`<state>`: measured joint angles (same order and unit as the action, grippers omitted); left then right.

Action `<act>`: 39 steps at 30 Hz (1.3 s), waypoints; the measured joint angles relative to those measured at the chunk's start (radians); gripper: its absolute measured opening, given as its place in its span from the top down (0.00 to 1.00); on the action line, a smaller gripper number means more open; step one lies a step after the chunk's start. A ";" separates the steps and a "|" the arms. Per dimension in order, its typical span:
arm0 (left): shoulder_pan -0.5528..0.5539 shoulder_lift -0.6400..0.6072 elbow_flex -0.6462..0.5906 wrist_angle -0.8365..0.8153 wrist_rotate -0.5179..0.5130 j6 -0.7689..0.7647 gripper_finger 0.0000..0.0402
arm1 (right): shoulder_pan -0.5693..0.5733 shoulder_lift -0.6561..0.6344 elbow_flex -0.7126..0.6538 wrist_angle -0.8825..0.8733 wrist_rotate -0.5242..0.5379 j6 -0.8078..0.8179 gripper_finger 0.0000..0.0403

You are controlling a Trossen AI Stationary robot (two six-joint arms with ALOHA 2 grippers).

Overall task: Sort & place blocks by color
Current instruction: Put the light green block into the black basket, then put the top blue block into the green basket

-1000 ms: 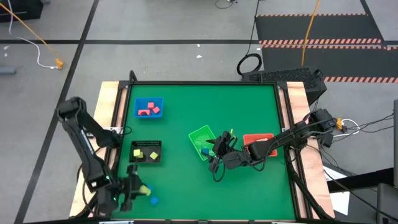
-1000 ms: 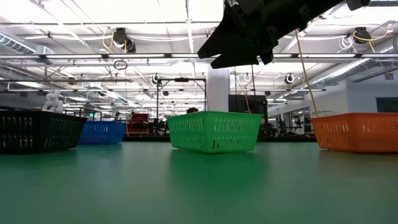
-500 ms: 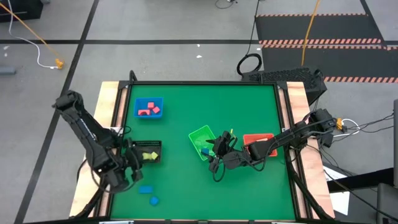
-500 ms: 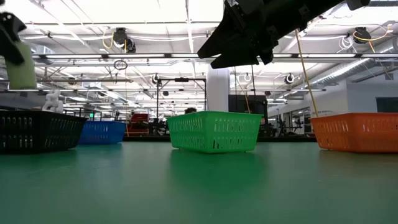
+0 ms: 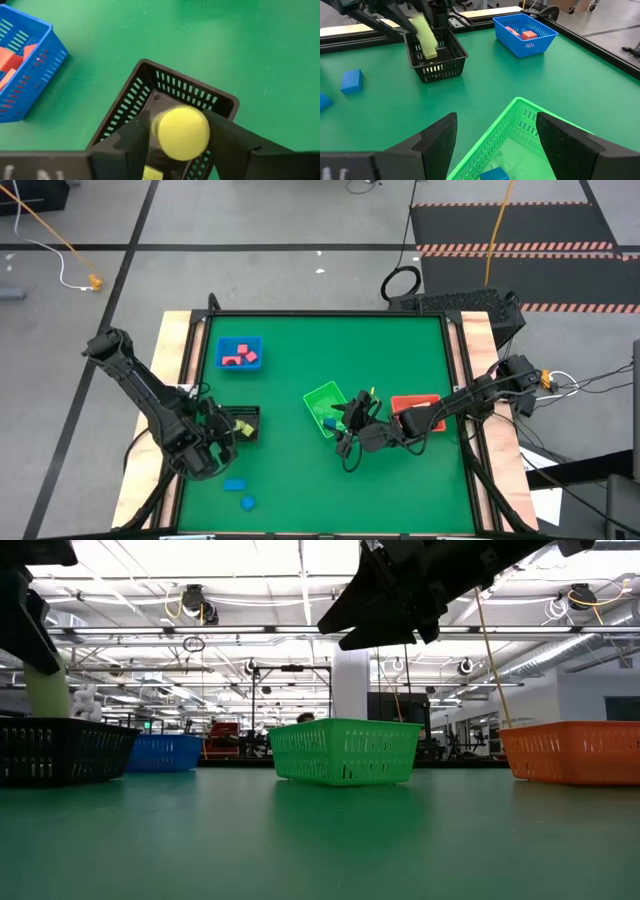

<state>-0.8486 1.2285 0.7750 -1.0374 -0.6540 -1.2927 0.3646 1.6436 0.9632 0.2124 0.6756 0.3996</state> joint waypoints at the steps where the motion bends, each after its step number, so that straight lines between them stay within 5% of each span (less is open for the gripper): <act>1: 0.000 0.000 0.000 0.001 0.000 0.000 0.52 | 0.000 0.000 0.000 0.000 0.000 0.000 0.34; 10: -0.007 0.000 0.000 0.176 0.002 0.003 0.45 | 0.000 0.000 0.000 0.000 0.000 0.000 0.34; 17: -0.151 0.001 0.010 0.441 0.035 0.159 0.44 | 0.000 0.000 0.000 0.000 0.000 0.000 0.34; 30: -0.291 0.212 0.010 0.461 0.125 -0.002 0.43 | 0.000 0.000 0.000 0.000 0.000 0.000 0.34; 39: -0.302 0.282 0.010 0.489 0.181 -0.029 0.19 | 0.000 0.000 0.000 0.000 0.000 0.000 0.34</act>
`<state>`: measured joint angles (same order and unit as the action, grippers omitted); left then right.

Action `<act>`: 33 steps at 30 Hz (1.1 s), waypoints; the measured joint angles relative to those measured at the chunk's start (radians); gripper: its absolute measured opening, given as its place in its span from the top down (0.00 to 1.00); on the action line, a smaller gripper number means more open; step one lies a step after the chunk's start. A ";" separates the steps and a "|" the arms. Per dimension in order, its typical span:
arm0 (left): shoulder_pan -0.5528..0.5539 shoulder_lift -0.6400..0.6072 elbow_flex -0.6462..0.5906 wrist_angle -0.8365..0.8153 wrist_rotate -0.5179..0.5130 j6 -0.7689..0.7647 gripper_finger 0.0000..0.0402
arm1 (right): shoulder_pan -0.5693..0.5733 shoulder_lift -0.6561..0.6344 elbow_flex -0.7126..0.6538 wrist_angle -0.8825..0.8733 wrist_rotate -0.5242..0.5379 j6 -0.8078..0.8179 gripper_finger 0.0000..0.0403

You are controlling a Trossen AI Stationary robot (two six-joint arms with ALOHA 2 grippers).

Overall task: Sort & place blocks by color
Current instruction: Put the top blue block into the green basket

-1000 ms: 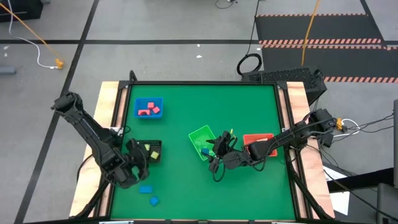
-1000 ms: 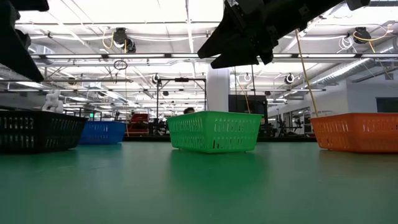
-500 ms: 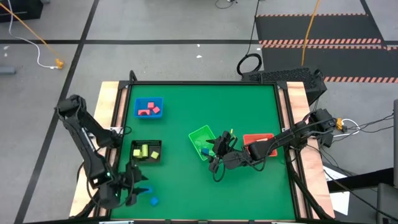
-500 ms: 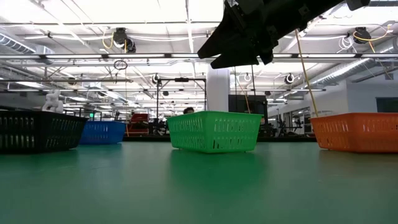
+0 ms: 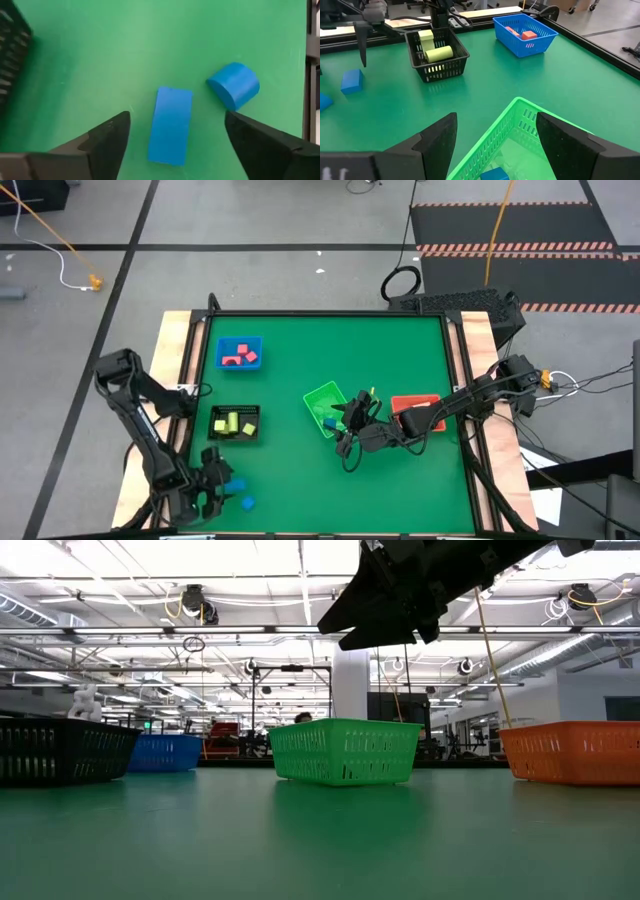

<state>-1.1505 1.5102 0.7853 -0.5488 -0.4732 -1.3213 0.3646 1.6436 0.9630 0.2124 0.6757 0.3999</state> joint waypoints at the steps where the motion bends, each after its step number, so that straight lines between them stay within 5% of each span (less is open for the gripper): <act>1: -0.001 0.007 0.000 0.005 0.008 0.011 0.17 | 0.000 0.000 0.000 0.000 0.000 0.000 0.34; 11: -0.006 0.103 0.000 -0.011 0.021 0.187 0.20 | 0.000 0.000 0.000 0.000 0.000 0.000 0.34; 16: -0.006 0.127 0.000 0.019 0.030 0.239 0.37 | 0.000 0.000 0.000 0.000 0.000 0.000 0.34; 22: -0.006 0.129 0.000 0.097 0.039 0.239 0.69 | 0.000 0.000 0.000 0.000 0.000 0.000 0.34; 33: 0.095 0.117 0.001 0.063 0.058 0.195 0.69 | 0.000 0.000 0.000 0.000 0.000 0.000 0.34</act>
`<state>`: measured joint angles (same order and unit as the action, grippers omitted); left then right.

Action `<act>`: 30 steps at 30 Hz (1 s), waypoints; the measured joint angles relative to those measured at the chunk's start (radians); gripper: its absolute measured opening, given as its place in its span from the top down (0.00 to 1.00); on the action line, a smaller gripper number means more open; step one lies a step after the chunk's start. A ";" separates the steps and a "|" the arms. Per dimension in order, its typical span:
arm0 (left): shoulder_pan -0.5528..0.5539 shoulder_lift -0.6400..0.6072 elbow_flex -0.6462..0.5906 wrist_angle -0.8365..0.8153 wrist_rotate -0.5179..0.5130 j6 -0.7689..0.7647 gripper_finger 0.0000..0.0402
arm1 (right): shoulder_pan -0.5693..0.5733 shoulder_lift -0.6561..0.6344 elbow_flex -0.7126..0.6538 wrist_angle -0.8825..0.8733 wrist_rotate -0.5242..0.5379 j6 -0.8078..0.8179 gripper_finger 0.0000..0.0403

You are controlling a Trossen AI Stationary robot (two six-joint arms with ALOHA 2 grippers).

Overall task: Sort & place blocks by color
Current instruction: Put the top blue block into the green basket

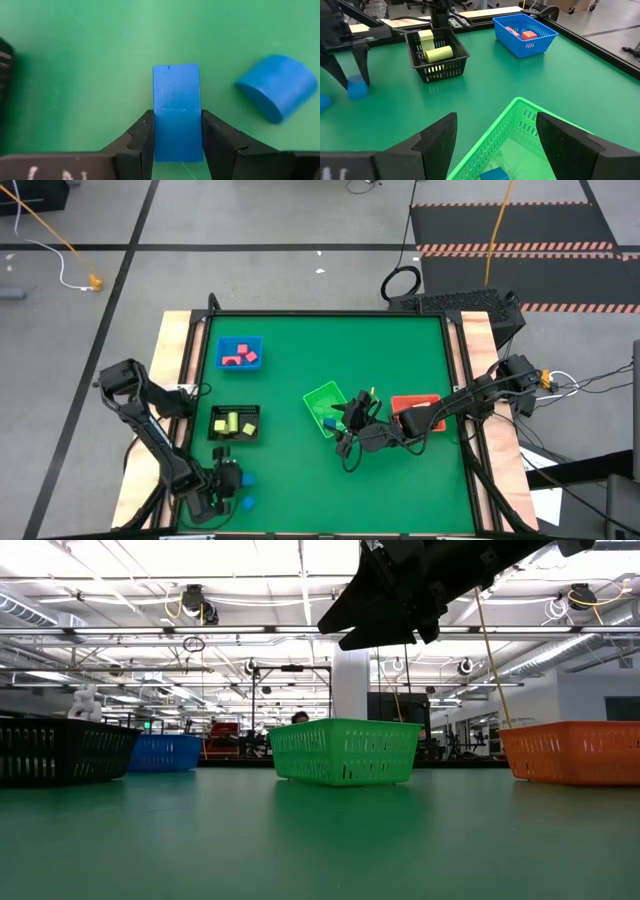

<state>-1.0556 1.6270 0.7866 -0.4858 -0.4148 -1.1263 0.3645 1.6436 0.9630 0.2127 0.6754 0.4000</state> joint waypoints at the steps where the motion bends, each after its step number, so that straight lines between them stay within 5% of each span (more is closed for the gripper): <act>1: 0.012 -0.006 0.003 -0.008 0.001 0.005 0.69 | 0.000 0.000 0.000 0.000 0.000 0.000 0.34; 8: 0.107 -0.068 0.074 -0.087 -0.057 0.113 0.69 | 0.000 0.000 0.000 0.000 0.000 0.000 0.34; 19: 0.258 -0.089 0.185 -0.020 -0.401 0.498 0.69 | 0.000 0.000 0.000 0.115 -0.001 0.015 0.34; 25: 0.361 -0.089 0.185 0.089 -0.511 0.669 0.69 | -0.010 0.000 0.000 0.202 -0.112 0.357 0.34; 30: 0.430 -0.089 0.185 0.131 -0.513 0.752 0.69 | -0.037 0.001 0.000 0.243 -0.328 0.668 0.34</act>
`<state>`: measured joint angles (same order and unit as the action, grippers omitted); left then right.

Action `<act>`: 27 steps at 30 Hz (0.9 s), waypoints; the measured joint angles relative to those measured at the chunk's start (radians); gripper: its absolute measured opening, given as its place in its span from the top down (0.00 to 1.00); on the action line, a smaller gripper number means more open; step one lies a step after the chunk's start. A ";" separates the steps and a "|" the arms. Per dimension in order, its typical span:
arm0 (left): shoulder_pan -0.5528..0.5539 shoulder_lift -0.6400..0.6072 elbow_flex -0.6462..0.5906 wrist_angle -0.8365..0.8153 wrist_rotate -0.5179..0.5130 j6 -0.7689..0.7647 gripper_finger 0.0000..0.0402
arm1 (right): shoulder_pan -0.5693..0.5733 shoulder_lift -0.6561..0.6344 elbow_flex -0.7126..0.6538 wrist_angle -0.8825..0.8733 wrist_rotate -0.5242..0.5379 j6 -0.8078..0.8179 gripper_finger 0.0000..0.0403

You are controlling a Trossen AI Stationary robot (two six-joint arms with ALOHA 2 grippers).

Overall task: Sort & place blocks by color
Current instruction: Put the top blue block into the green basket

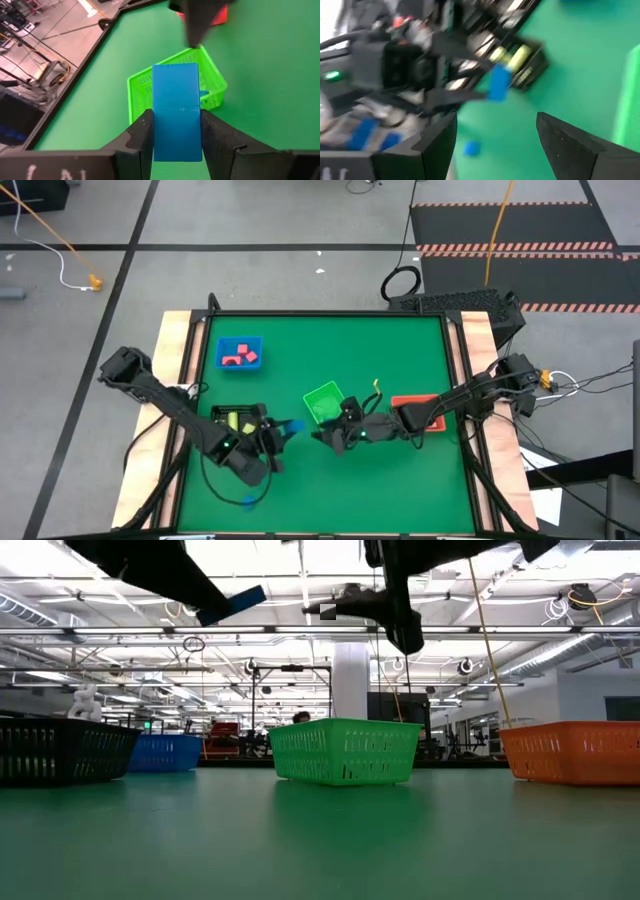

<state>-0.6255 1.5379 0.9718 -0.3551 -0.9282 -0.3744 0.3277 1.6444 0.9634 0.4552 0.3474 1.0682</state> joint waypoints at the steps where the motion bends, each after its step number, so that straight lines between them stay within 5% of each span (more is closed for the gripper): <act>1: 0.008 0.000 0.000 0.010 0.000 0.012 0.69 | -0.002 0.000 0.000 0.006 -0.032 0.023 0.34; 15: 0.041 0.000 0.000 0.212 0.035 0.197 0.69 | -0.037 0.000 0.000 0.065 -0.034 0.052 0.34; 27: 0.118 0.001 0.000 0.285 0.128 0.299 0.69 | -0.074 -0.001 0.000 0.153 -0.059 -0.102 0.34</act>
<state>-0.5075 1.5387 0.9714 -0.0703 -0.8005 -0.0759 0.2536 1.6436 0.9637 0.6080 0.2882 0.9662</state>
